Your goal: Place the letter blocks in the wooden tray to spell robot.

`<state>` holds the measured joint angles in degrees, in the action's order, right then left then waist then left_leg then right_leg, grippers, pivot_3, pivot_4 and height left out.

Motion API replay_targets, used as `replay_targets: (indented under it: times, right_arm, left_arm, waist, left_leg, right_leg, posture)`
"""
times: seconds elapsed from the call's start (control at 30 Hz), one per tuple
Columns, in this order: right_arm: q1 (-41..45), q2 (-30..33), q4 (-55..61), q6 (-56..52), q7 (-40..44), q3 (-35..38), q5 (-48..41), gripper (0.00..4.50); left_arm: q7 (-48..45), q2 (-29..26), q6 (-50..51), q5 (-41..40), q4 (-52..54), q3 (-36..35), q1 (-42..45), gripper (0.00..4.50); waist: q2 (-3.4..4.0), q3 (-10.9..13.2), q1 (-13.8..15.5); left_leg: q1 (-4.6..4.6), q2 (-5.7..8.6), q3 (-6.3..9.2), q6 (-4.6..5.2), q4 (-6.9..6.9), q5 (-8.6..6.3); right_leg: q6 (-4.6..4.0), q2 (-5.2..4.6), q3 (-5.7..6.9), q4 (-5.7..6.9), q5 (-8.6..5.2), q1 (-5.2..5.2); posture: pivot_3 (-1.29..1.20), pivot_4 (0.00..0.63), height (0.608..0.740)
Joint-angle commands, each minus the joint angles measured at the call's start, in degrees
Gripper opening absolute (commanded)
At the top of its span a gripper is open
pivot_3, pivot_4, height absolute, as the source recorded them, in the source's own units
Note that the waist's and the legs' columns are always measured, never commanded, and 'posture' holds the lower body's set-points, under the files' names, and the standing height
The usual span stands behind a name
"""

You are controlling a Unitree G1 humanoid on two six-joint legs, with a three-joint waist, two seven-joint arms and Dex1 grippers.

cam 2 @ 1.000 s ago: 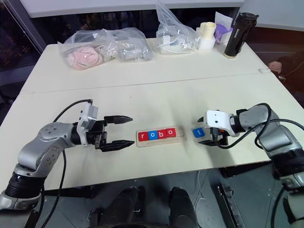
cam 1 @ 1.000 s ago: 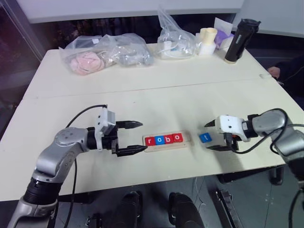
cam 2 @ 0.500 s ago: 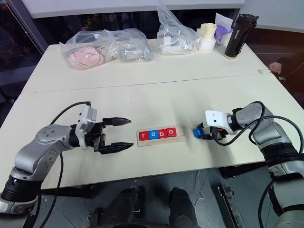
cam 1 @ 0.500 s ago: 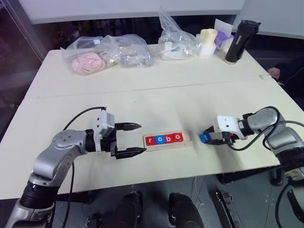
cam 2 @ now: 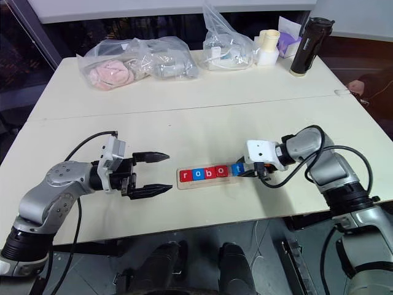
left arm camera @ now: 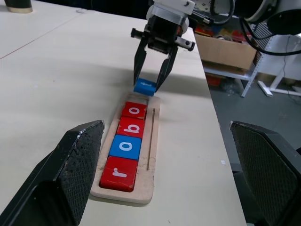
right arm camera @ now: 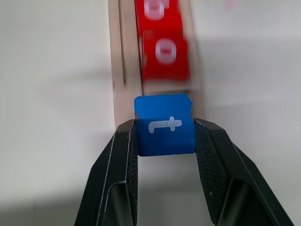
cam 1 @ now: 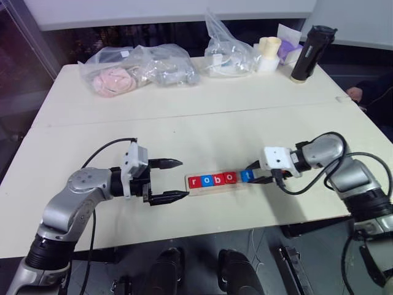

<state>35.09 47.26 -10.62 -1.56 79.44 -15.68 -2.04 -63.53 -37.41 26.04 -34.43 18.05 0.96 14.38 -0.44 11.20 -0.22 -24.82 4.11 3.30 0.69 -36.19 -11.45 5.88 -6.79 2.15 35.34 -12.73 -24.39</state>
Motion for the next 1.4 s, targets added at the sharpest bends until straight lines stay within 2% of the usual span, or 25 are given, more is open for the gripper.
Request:
replay_targets:
  times: [0.03, 0.37, 0.97, 1.03, 1.1, 1.17, 1.2, 1.4]
  right_arm:
    - [2.09, -0.21, -0.59, 1.0, 0.06, -0.31, 1.32, 1.13]
    - [4.41, -2.17, -4.47, 2.18, 0.95, -1.88, 3.2, 1.13]
    - [4.9, -2.99, -3.94, 0.9, 2.74, -2.06, 4.0, 1.13]
    - [5.05, -3.01, -4.12, 0.83, 2.76, -1.99, 4.06, 2.19]
    - [5.13, -3.02, -4.2, 0.78, 2.67, -1.93, 4.16, 3.04]
    - [5.36, -2.83, -3.86, 0.37, 2.78, -1.67, 3.97, 4.15]
    - [5.46, -2.67, -3.56, 0.06, 2.84, -1.52, 3.86, 4.46]
    - [6.25, -1.99, -1.33, -2.91, 1.76, 1.31, 1.81, 4.46]
  left_arm:
    - [0.05, -0.46, 0.11, -1.09, 1.69, -1.09, 0.5, 4.5]
    - [0.84, -0.38, 0.2, -1.26, 2.63, -1.21, -0.32, 4.5]
    - [1.7, -0.23, -0.07, -1.34, 2.93, -1.15, -0.89, 4.5]
    - [1.71, -0.21, -0.05, -1.37, 2.92, -1.15, -0.9, 4.5]
    - [1.65, -0.23, -0.13, -1.31, 2.88, -1.11, -0.91, 4.5]
    - [1.62, -0.22, -0.16, -1.31, 2.79, -1.13, -0.85, 4.5]
    - [1.61, -0.21, -0.15, -1.34, 2.78, -1.14, -0.83, 4.5]
    - [1.53, -0.07, -0.16, -1.29, 2.32, -1.0, -0.36, 4.5]
  waist:
    - [0.0, 0.0, 0.13]
    - [0.0, 0.0, 0.79]
    - [0.0, 0.0, 0.85]
    - [0.0, 0.0, 0.85]
    - [0.0, 0.0, 0.85]
    - [0.0, 0.0, 0.85]
    - [0.0, 0.0, 0.85]
    - [0.0, 0.0, 0.85]
  left_leg:
    - [0.0, 0.0, 0.0, 0.0, 0.0, 0.0]
    - [0.0, 0.0, -0.02, -0.01, 0.0, 0.01]
    - [0.0, 0.01, -0.02, -0.02, -0.02, 0.02]
    - [0.0, 0.01, -0.02, -0.02, -0.02, 0.02]
    - [0.0, 0.01, -0.02, -0.02, -0.02, 0.02]
    - [0.0, 0.0, -0.02, -0.02, -0.02, 0.02]
    - [0.0, 0.01, -0.02, -0.02, -0.03, 0.02]
    - [0.0, 0.01, -0.02, -0.03, -0.03, 0.02]
  right_leg:
    - [0.0, 0.0, 0.0, 0.0, 0.0, 0.0]
    - [0.0, 0.02, 0.0, 0.03, 0.0, -0.02]
    - [0.0, 0.03, 0.0, 0.09, 0.01, -0.02]
    - [0.0, 0.03, 0.0, 0.09, 0.01, -0.02]
    - [0.0, 0.03, 0.0, 0.09, 0.01, -0.03]
    - [0.0, 0.03, 0.0, 0.1, 0.01, -0.03]
    - [0.0, 0.03, 0.0, 0.1, 0.01, -0.03]
    - [0.0, 0.03, 0.0, 0.1, 0.01, -0.03]
  posture:
    - [0.0, 0.15, 0.725]
    - [0.0, 0.15, 0.725]
    - [0.0, 0.15, 0.725]
    - [0.0, 0.15, 0.725]
    - [0.0, 0.15, 0.725]
    - [0.0, 0.15, 0.725]
    - [0.0, 0.15, 0.725]
    - [0.0, 0.15, 0.725]
